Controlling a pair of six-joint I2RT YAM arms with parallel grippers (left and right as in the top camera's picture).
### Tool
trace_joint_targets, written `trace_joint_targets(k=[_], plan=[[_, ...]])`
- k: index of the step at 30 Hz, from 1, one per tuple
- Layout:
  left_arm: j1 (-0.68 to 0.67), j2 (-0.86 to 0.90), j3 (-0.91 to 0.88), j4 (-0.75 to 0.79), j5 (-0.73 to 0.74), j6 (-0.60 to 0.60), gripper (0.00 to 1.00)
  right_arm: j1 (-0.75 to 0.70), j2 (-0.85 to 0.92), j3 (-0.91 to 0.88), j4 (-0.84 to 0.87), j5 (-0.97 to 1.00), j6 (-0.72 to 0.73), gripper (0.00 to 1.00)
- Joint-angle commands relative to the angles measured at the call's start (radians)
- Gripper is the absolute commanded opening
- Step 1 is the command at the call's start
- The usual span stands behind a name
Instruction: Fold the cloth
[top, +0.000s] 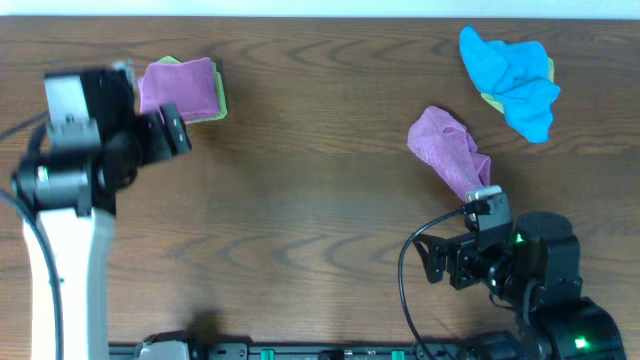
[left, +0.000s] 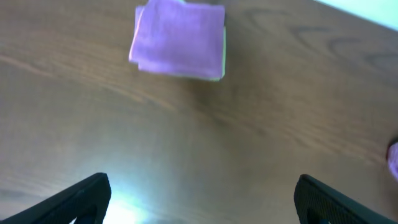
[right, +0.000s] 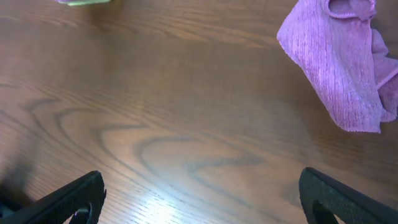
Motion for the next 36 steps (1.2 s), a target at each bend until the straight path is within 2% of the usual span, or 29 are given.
trace_joint_targets(k=[1, 9, 17, 26, 36], plan=[[-0.003, -0.122, -0.140, 0.029, -0.018, 0.036, 0.96, -0.007, -0.003, -0.003, -0.002, -0.003, 0.008, 0.99], [-0.003, -0.520, -0.550, 0.136, -0.020, 0.129, 0.95, -0.007, -0.003, -0.003, -0.002, -0.003, 0.008, 0.99], [-0.003, -0.814, -0.826, 0.204, -0.024, 0.160, 0.96, -0.007, -0.003, -0.003, -0.002, -0.003, 0.008, 0.99], [-0.003, -1.031, -1.033, 0.223, -0.101, 0.159, 0.95, -0.007, -0.003, -0.003, -0.002, -0.003, 0.008, 0.99], [-0.003, -1.170, -1.131, 0.178, -0.108, 0.159, 0.95, -0.007, -0.003, -0.003, -0.002, -0.003, 0.008, 0.99]])
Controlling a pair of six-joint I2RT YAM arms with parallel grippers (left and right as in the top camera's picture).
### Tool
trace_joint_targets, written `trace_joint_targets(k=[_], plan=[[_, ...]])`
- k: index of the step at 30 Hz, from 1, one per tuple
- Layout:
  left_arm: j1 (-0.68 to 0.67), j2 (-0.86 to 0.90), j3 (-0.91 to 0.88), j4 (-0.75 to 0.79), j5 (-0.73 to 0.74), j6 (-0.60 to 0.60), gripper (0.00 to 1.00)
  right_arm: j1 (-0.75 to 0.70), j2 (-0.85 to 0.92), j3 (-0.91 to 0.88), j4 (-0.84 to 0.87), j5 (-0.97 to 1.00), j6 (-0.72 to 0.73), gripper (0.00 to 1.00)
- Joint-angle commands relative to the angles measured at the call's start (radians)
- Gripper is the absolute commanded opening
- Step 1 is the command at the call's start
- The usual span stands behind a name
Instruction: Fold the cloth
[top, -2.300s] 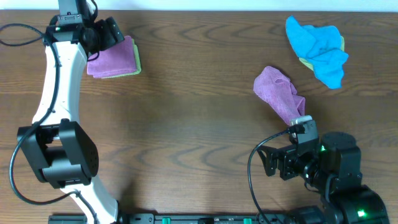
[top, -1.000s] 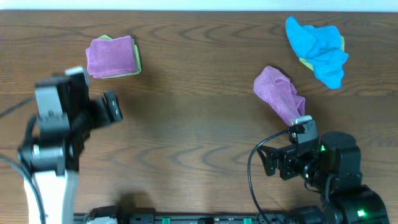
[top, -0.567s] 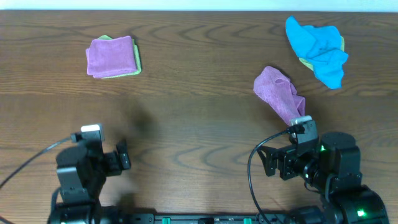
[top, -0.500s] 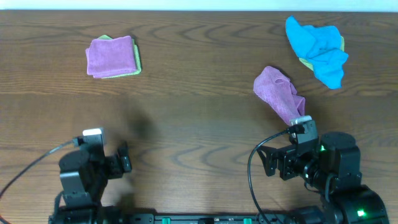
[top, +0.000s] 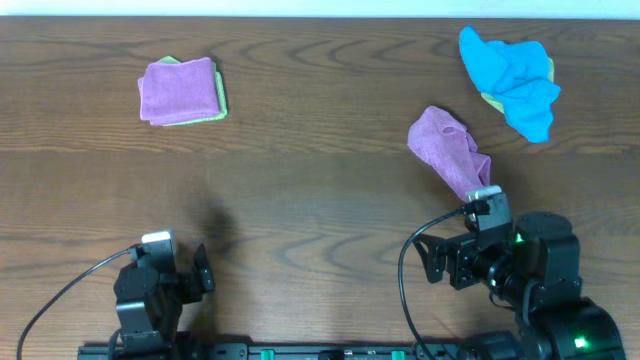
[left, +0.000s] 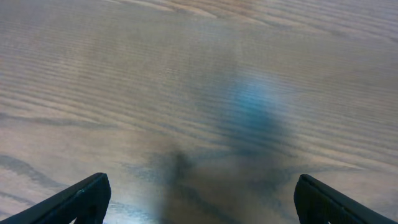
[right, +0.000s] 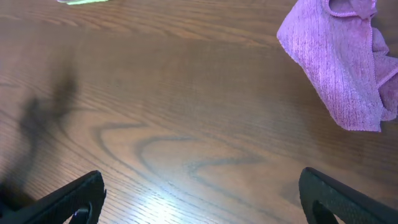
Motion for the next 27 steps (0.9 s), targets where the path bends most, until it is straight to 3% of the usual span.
trace_joint_targets(k=[1, 27], plan=[[-0.003, -0.039, -0.025, -0.015, -0.014, 0.018, 0.95, -0.007, -0.003, -0.002, -0.002, -0.003, 0.008, 0.99], [-0.095, -0.100, -0.077, -0.085, -0.014, 0.062, 0.95, -0.007, -0.003, -0.002, -0.002, -0.003, 0.008, 0.99]])
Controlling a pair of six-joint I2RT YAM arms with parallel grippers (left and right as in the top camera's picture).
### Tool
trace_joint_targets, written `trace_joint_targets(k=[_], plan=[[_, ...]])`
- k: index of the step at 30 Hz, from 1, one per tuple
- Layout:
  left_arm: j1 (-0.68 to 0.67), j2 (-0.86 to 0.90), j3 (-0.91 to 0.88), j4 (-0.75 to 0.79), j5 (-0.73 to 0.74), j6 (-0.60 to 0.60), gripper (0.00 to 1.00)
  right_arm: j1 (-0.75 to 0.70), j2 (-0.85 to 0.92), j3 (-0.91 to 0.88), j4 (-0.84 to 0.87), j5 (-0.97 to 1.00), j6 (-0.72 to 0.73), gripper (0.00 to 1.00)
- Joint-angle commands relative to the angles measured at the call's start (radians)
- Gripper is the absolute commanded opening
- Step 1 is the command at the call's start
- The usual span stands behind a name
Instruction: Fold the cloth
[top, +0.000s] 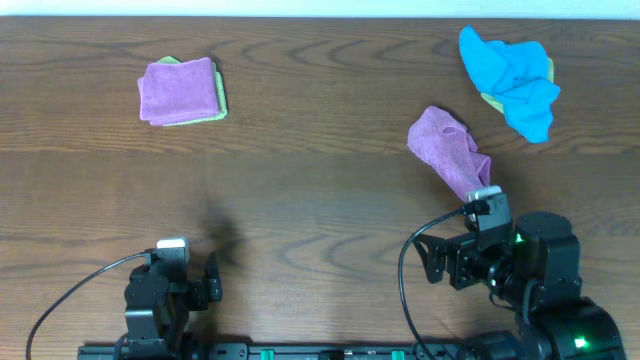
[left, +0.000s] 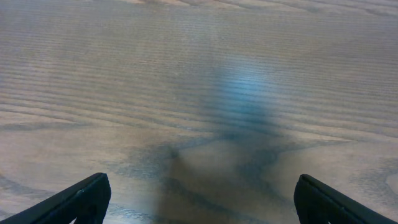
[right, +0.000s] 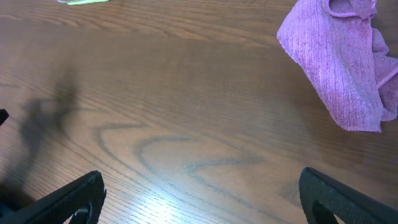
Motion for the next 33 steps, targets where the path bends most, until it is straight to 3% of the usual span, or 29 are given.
trace_joint_targets(k=[1, 16, 19, 24, 33], plan=[[-0.005, -0.010, -0.043, -0.030, -0.011, 0.032, 0.95, -0.007, -0.003, -0.002, -0.001, -0.004, 0.008, 0.99], [-0.005, -0.010, -0.043, -0.030, -0.011, 0.033, 0.95, -0.007, -0.009, -0.002, 0.007, -0.004, 0.009, 0.99], [-0.005, -0.010, -0.043, -0.030, -0.011, 0.032, 0.95, -0.009, -0.047, -0.017, 0.019, 0.114, -0.007, 0.99], [-0.005, -0.010, -0.043, -0.030, -0.011, 0.032, 0.95, -0.018, -0.177, -0.156, 0.126, 0.185, -0.163, 0.99], [-0.005, -0.010, -0.043, -0.030, -0.011, 0.032, 0.95, -0.080, -0.401, -0.401, 0.210, 0.191, -0.237, 0.99]])
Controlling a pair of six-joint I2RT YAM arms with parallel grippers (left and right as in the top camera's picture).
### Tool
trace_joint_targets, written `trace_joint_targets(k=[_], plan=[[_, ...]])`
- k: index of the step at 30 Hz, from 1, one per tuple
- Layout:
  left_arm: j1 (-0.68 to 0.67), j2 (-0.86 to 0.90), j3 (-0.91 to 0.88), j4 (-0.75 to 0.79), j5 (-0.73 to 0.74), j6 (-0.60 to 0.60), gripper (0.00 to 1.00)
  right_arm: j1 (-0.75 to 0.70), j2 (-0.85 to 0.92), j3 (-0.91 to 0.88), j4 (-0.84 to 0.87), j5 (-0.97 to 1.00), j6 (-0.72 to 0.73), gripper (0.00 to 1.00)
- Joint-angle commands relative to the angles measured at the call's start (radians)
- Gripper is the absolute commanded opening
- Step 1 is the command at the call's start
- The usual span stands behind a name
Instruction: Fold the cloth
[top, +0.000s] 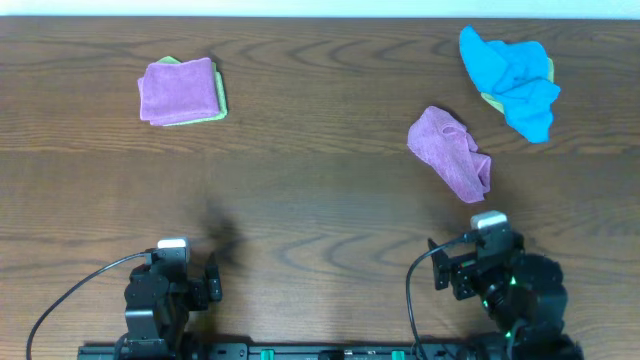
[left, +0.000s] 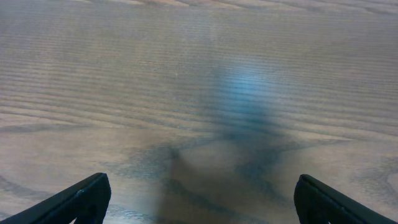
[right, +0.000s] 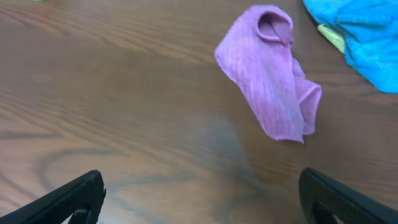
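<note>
A crumpled purple cloth (top: 450, 152) lies right of the table's middle, also seen whole in the right wrist view as the purple cloth (right: 272, 73). My right gripper (top: 487, 275) sits near the front edge below it, open and empty, its fingertips (right: 81, 196) wide apart. At the front left my left gripper (top: 170, 292) is open and holds nothing, with only bare wood between its fingers (left: 84, 196). A folded purple cloth (top: 178, 89) rests on a green one at the far left.
A crumpled blue cloth (top: 512, 77) lies at the back right over a green-yellow cloth (top: 492, 101); both show at the top right of the right wrist view, the blue cloth (right: 360, 34). The brown wooden table (top: 320, 200) spreads between the arms.
My right gripper has drawn back toward the front edge, so the crumpled purple cloth now shows whole and farther from it. The left arm has not moved.
My left gripper was open near the folded purple cloth at the far left. Then it sat at the front left edge and stayed there. The right gripper stayed open just below the crumpled purple cloth, and now sits farther back.
</note>
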Motion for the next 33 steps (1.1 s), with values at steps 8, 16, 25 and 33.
trace_joint_targets(k=[8, 16, 25, 33], plan=[[-0.005, -0.009, -0.042, -0.031, -0.012, 0.021, 0.95, -0.117, -0.186, -0.178, 0.023, 0.017, -0.072, 0.99], [-0.005, -0.009, -0.042, -0.031, -0.012, 0.021, 0.96, -0.124, -0.256, -0.263, 0.023, 0.019, -0.068, 0.99], [-0.005, -0.009, -0.042, -0.031, -0.012, 0.021, 0.95, -0.124, -0.257, -0.264, 0.015, 0.152, 0.117, 0.99], [-0.005, -0.009, -0.042, -0.031, -0.012, 0.021, 0.95, -0.124, -0.257, -0.264, 0.010, 0.163, 0.123, 0.99]])
